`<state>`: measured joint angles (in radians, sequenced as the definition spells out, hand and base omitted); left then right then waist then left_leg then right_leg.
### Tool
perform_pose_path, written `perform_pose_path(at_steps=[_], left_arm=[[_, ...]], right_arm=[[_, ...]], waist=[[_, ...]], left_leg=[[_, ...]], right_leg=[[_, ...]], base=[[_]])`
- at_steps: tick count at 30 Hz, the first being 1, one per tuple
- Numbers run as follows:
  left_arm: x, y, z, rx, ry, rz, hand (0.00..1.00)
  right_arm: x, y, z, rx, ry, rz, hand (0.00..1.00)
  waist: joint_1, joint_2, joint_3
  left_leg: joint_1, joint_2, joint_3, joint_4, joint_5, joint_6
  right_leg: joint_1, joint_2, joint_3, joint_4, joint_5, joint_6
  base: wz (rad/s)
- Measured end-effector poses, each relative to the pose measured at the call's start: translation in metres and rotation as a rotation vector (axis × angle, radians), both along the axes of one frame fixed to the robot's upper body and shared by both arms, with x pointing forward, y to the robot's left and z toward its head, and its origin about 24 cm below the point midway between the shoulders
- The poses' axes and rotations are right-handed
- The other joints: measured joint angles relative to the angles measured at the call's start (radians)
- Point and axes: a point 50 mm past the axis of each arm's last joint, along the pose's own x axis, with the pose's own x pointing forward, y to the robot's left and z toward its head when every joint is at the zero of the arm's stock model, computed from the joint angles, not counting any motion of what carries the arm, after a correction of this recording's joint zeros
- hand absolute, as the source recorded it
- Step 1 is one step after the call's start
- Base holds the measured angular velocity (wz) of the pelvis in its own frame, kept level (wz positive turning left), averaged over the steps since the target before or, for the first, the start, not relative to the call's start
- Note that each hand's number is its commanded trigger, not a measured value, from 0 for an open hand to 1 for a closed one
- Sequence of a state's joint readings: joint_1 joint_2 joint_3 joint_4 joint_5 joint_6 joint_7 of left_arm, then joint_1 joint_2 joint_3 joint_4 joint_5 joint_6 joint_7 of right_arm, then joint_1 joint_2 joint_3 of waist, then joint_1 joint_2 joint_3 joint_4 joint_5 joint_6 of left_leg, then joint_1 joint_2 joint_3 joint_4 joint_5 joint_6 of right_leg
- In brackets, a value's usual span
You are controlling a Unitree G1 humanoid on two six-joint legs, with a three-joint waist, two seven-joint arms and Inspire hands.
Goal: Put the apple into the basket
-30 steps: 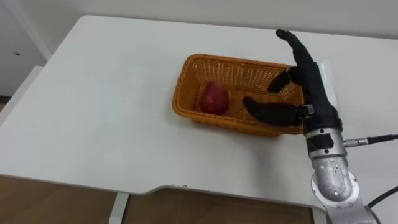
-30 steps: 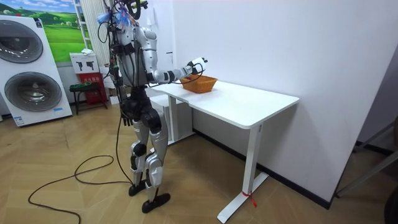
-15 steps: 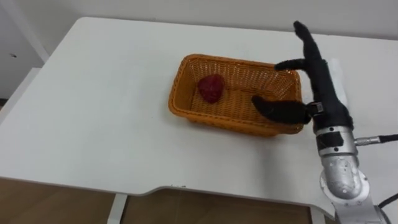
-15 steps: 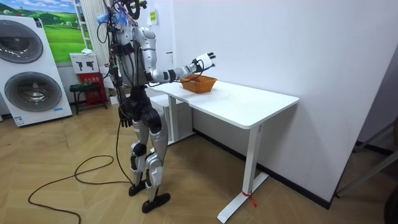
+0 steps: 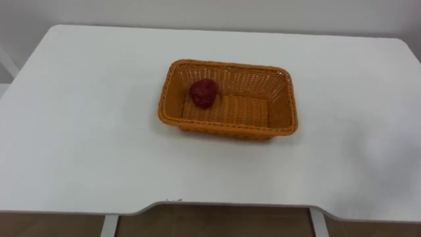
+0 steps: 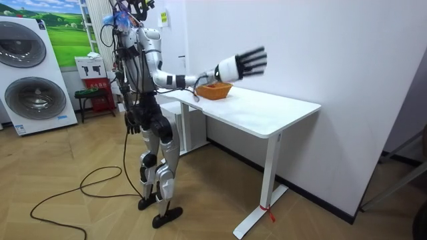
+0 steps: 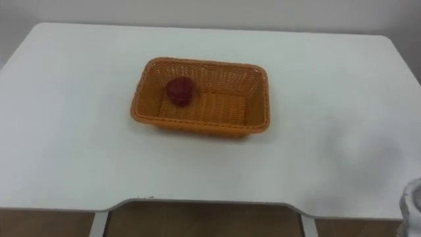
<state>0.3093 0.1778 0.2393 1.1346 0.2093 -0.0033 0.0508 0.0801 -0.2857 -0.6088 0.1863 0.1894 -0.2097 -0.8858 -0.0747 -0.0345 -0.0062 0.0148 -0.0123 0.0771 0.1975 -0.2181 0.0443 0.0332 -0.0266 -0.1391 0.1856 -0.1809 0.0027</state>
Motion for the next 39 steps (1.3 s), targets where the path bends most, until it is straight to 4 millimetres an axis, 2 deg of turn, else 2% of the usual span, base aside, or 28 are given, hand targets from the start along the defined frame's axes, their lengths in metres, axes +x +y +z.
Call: perform_pose_path(at_steps=[4, 7, 8, 9, 10, 12, 15, 19, 21, 23, 29, 35, 39], left_arm=[[0.004, 0.005, 0.002, 0.021, -0.028, 0.027, 0.00], [0.005, 0.008, 0.004, 0.036, -0.042, 0.040, 0.00], [0.006, 0.009, 0.004, 0.042, -0.042, 0.042, 0.00], [0.006, 0.009, 0.004, 0.046, -0.044, 0.042, 0.00], [0.006, 0.009, 0.004, 0.046, -0.044, 0.044, 0.00], [0.005, 0.009, 0.004, 0.048, -0.028, 0.044, 0.00], [0.004, 0.008, 0.004, 0.033, -0.013, 0.047, 0.00], [0.009, 0.007, 0.003, 0.012, -0.017, 0.043, 0.00], [0.014, 0.007, 0.003, 0.009, -0.023, 0.039, 0.00], [0.014, 0.005, 0.002, -0.007, -0.021, 0.035, 0.00], [0.009, -0.007, -0.003, -0.054, 0.036, 0.038, 0.00], [0.010, -0.011, -0.004, -0.073, 0.064, 0.022, 0.00], [0.013, -0.013, -0.006, -0.093, 0.072, 0.023, 0.00]], right_arm=[[-0.031, -0.020, -0.033, 0.201, -0.006, -0.210, 0.00], [-0.057, -0.026, -0.070, 0.401, 0.014, -0.350, 0.00], [-0.070, -0.024, -0.090, 0.485, 0.074, -0.392, 0.00], [-0.082, -0.019, -0.109, 0.566, 0.131, -0.426, 0.00], [-0.089, -0.016, -0.118, 0.608, 0.159, -0.441, 0.00], [-0.116, 0.004, -0.154, 0.775, 0.294, -0.461, 0.00], [-0.136, 0.032, -0.184, 0.959, 0.403, -0.436, 0.00], [-0.142, 0.051, -0.199, 1.035, 0.535, -0.309, 0.00], [-0.146, 0.065, -0.209, 1.072, 0.652, -0.171, 0.00], [-0.147, 0.077, -0.217, 1.109, 0.739, -0.056, 0.00], [-0.155, 0.100, -0.230, 1.226, 0.921, 0.209, 0.00], [-0.161, 0.111, -0.234, 1.282, 1.053, 0.374, 0.00], [-0.160, 0.113, -0.235, 1.270, 1.138, 0.455, 0.00]], waist=[[-0.020, 0.004, -0.0022], [-0.032, 0.012, -0.0033], [-0.033, 0.013, -0.0035], [-0.030, 0.016, -0.0034], [-0.030, 0.017, -0.0032], [-0.025, 0.022, -0.0032], [-0.022, 0.026, -0.0017], [-0.003, 0.023, -0.0011], [0.002, 0.016, 0.0041], [0.013, 0.010, 0.0039], [0.047, 0.020, 0.0058], [0.055, 0.041, 0.0141], [0.052, 0.042, 0.0148]], left_leg=[[-0.005, -0.003, -0.007, 0.002, 0.000, 0.000], [-0.004, -0.002, -0.003, 0.002, 0.000, 0.000], [-0.003, -0.002, -0.004, 0.002, 0.000, 0.000], [-0.003, -0.002, -0.006, 0.003, 0.000, 0.000], [-0.003, -0.002, -0.007, 0.002, 0.000, 0.000], [0.000, -0.001, -0.005, 0.002, 0.000, 0.000], [0.003, -0.001, 0.000, 0.000, 0.000, 0.000], [0.010, -0.001, 0.000, 0.004, 0.000, 0.000], [0.017, -0.001, -0.004, 0.006, 0.000, 0.000], [0.023, 0.000, -0.007, 0.003, 0.000, 0.000], [0.036, 0.000, -0.007, -0.003, -0.003, 0.000], [0.047, -0.001, -0.010, -0.003, -0.005, 0.001], [0.049, -0.001, -0.010, -0.002, -0.006, 0.001]], right_leg=[[-0.003, 0.001, -0.001, 0.000, 0.000, 0.000], [-0.001, 0.001, 0.000, -0.002, 0.000, 0.000], [0.001, 0.002, 0.002, -0.003, 0.000, 0.000], [0.002, 0.002, 0.004, -0.003, 0.000, 0.000], [0.002, 0.002, 0.004, -0.003, 0.000, 0.000], [0.003, 0.002, 0.002, 0.000, -0.001, -0.001], [0.002, 0.001, 0.007, 0.000, -0.003, -0.001], [0.004, -0.001, 0.017, 0.002, -0.003, 0.001], [0.018, -0.001, 0.014, -0.004, -0.004, 0.001], [0.022, 0.000, 0.015, -0.005, -0.004, 0.001], [0.034, 0.000, 0.010, -0.019, -0.004, 0.002], [0.052, -0.001, 0.001, -0.019, -0.008, 0.003], [0.052, -0.001, 0.000, -0.017, -0.010, 0.003]], base=[[0.00], [0.00], [0.00], [0.00], [0.03], [0.00], [-0.04], [-0.08], [0.09], [0.03], [0.01], [0.03], [0.00]])
